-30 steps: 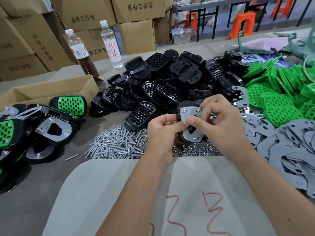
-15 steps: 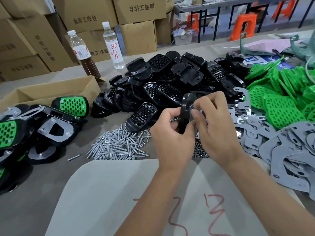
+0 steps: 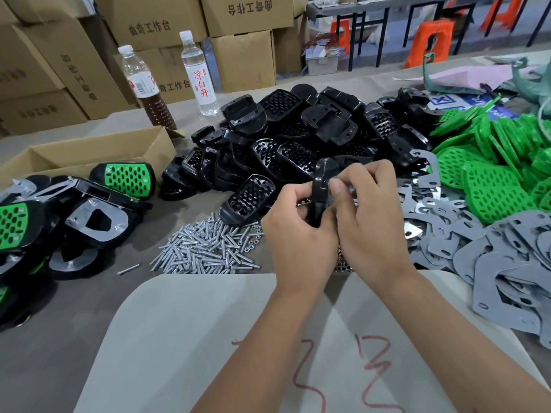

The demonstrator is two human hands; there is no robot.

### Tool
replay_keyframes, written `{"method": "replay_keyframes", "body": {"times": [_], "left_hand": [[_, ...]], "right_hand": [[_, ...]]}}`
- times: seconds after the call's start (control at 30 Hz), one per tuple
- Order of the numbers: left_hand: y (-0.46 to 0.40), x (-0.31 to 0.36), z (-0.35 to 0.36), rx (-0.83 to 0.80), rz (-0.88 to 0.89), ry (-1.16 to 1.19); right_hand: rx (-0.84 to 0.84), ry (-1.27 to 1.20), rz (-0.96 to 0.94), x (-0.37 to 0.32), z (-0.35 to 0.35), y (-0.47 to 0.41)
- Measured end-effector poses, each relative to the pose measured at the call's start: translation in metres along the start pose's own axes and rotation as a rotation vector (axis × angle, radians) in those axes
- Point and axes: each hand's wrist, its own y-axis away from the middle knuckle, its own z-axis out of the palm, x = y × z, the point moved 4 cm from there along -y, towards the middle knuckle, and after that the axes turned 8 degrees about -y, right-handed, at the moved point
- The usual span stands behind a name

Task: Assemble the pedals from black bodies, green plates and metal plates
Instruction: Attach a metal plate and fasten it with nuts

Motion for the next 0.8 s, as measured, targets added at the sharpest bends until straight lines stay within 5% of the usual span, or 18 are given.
{"method": "replay_keyframes", "body": {"times": [0.1, 0.27, 0.5, 0.8], "left_hand": [[-0.001, 0.002, 0.0, -0.022, 0.008, -0.018], [0.0, 0.004, 0.005, -0.138, 0.035, 0.013], [0.001, 0.005, 0.005, -0.104, 0.139, -0.054], [0.0, -0.002, 0.003, -0.056, 0.017, 0.0]], "right_hand": [[-0.061, 0.04, -0.069, 0.002, 0.0, 0.0], [0.098, 0.135, -0.046, 0.004, -0.009, 0.0], [0.045, -0.153, 0.286, 0.009, -0.005, 0.0], [-0.08, 0.155, -0.131, 0.005, -0.005, -0.001]]}}
